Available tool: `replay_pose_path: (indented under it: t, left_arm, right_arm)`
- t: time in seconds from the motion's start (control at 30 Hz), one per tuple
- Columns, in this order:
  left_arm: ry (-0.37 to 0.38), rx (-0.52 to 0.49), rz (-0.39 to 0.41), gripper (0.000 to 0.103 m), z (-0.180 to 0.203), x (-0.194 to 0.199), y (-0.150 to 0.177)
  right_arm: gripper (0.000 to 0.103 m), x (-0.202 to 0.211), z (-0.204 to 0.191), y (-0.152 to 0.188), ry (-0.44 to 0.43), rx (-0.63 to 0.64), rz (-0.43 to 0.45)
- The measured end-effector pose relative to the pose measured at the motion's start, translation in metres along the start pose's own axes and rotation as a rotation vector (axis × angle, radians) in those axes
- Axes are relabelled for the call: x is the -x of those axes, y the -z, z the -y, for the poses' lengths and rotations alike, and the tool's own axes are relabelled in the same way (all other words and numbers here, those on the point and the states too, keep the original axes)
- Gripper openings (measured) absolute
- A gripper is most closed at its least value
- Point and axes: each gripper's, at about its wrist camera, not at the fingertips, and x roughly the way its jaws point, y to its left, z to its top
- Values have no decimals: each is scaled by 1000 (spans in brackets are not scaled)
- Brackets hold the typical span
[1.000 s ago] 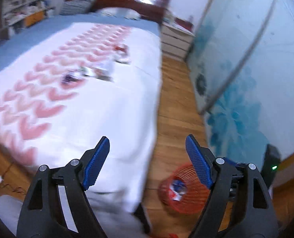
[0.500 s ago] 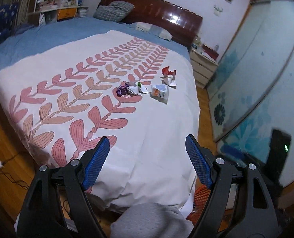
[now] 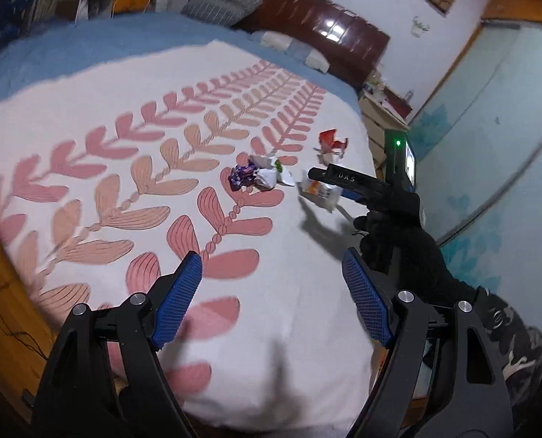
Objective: Collect trash
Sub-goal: 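Grasp the purple candy wrapper with the left gripper while the right grasps the white plastic cup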
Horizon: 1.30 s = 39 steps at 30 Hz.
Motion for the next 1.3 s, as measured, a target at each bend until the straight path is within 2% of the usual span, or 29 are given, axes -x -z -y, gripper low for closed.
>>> replay_pose_path:
  t: [0.07, 0.13, 0.17, 0.2, 0.37, 0.5, 0.57, 0.67, 0.8, 0.87, 0.9, 0.93, 1.03, 1.17, 1.3]
  left_arm:
    - [-34, 14, -29, 79, -7, -17, -10]
    - [-25, 25, -41, 79, -11, -28, -17]
    - [-17, 36, -47, 79, -14, -33, -22]
    - [-9, 54, -54, 79, -17, -41, -29]
    - [11, 132, -66, 79, -30, -90, -64]
    - [30, 233, -112, 79, -40, -140, -81]
    - [6, 267, -144, 79, -44, -163, -87]
    - [-11, 269, -178, 79, -45, -188, -92]
    - [-84, 232, -221, 78, -43, -211, -90]
    - [-125, 188, -224, 67, -39, -215, -89]
    - [-143, 159, -233, 41, -35, -217, -89]
    - [-144, 143, -249, 33, -34, -222, -89]
    - [-149, 114, -241, 30, -32, -220, -87]
    - [-132, 150, -220, 29, -37, -211, -88]
    - [-108, 191, -165, 28, -42, -185, -91]
  right_arm:
    - [41, -15, 8, -1, -55, -59, -26]
    - [36, -16, 11, 3, -76, -60, -18]
    - [24, -13, 12, 6, -95, -63, -5]
    - [18, -11, 13, 9, -104, -65, 1]
    - [18, 14, 22, 35, -165, -85, 25]
    - [18, 45, 34, 65, -216, -92, 35]
    - [18, 64, 37, 82, -234, -88, 42]
    - [18, 88, 40, 110, -257, -76, 38]
    - [18, 107, 46, 141, -273, -67, 18]
    - [18, 113, 50, 153, -263, -61, 16]
    - [18, 116, 52, 160, -263, -60, 13]
    - [18, 117, 52, 165, -263, -61, 11]
    - [18, 123, 58, 180, -266, -84, 9]
    - [18, 133, 59, 190, -258, -80, 8]
    - [18, 149, 55, 193, -246, -53, 22]
